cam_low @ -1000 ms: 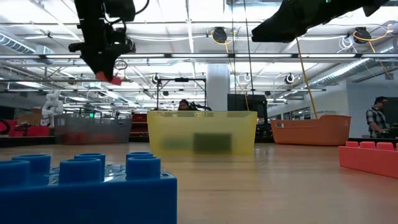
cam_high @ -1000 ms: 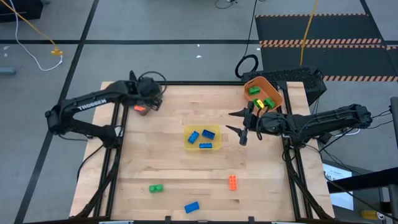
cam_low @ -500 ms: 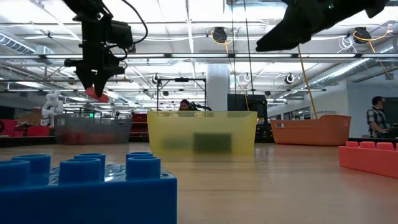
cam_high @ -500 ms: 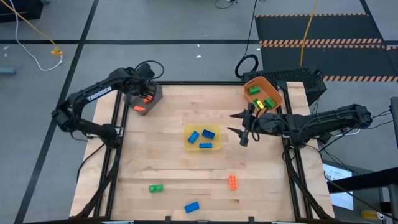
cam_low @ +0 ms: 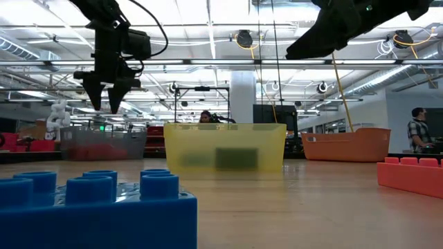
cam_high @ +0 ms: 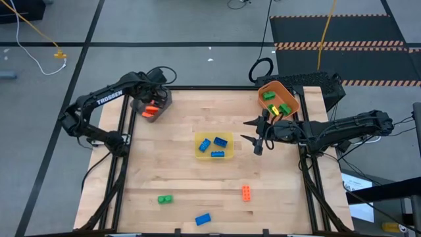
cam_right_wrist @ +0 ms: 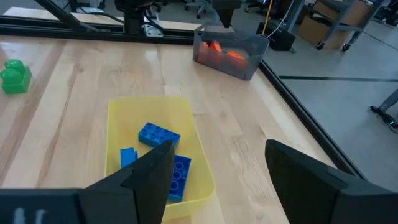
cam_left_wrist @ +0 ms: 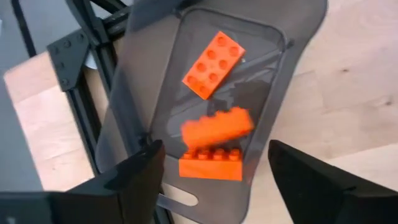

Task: Sort & place blocks by color
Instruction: Put the orange game piece into the black bin

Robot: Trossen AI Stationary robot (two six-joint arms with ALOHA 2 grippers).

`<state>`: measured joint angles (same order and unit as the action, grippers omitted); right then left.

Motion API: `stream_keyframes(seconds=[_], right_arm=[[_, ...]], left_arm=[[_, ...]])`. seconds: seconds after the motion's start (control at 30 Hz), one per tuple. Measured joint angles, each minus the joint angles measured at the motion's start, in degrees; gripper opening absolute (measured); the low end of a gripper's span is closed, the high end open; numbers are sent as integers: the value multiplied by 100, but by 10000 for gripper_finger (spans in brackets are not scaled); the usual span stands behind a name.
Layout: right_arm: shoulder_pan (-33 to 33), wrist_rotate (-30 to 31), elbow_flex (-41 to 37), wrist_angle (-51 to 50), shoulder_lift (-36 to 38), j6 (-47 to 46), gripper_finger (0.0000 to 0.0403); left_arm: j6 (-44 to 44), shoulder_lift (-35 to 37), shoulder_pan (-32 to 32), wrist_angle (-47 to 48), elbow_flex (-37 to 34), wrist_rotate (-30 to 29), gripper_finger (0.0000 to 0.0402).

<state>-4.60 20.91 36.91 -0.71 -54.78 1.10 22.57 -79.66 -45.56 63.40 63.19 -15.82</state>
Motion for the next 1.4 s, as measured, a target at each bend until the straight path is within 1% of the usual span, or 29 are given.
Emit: stream_keyframes(seconds=[0.1, 0.2, 0.33, 0.47, 0.63, 0.67, 0.77, 0.87, 0.93, 1.07, 1.17, 1.3, 1.4], right_arm=[[0, 0, 0, 0, 0, 3, 242], [0, 0, 0, 0, 0, 15, 242], [32, 0, 0, 0, 0, 47, 242], [50, 2, -86, 32, 0, -35, 242], [46, -28, -375, 41, 0, -312, 242], [32, -129, -418, 5, 0, -337, 242], [-138, -446, -428, -324, -42, -257, 242], [-414, -474, -326, -931, -147, -179, 242], [-585, -538, -183, -1219, -242, -202, 242], [-848, -936, 134, -1603, -474, -401, 242], [-1045, -1013, 454, -1981, -709, -428, 242], [-1336, -1071, 945, -2425, -1188, -329, 242], [-1557, -1210, 1526, -2931, -1683, -199, 242]], left_arm=[[-20, 0, 53, 4, 0, 167, 302], [-93, 1, 251, 0, 27, 495, 305], [-94, 4, 737, -21, 343, 679, 288], [19, 31, 1526, -339, 646, 680, 260], [-95, 65, 2785, -1664, 566, 651, 225], [-161, 63, 3020, -1936, 517, 650, 218], [-396, 26, 3666, -2985, 310, 635, 200], [-469, 11, 4132, -3671, 114, 633, 182], [-432, 14, 4383, -4216, -12, 626, 171], [-411, 9, 4808, -5069, -265, 610, 149], [-411, 17, 5032, -5733, -449, 595, 137], [-411, 13, 5286, -6397, -769, 476, 126], [-279, 17, 5429, -6801, -1040, 376, 122]])
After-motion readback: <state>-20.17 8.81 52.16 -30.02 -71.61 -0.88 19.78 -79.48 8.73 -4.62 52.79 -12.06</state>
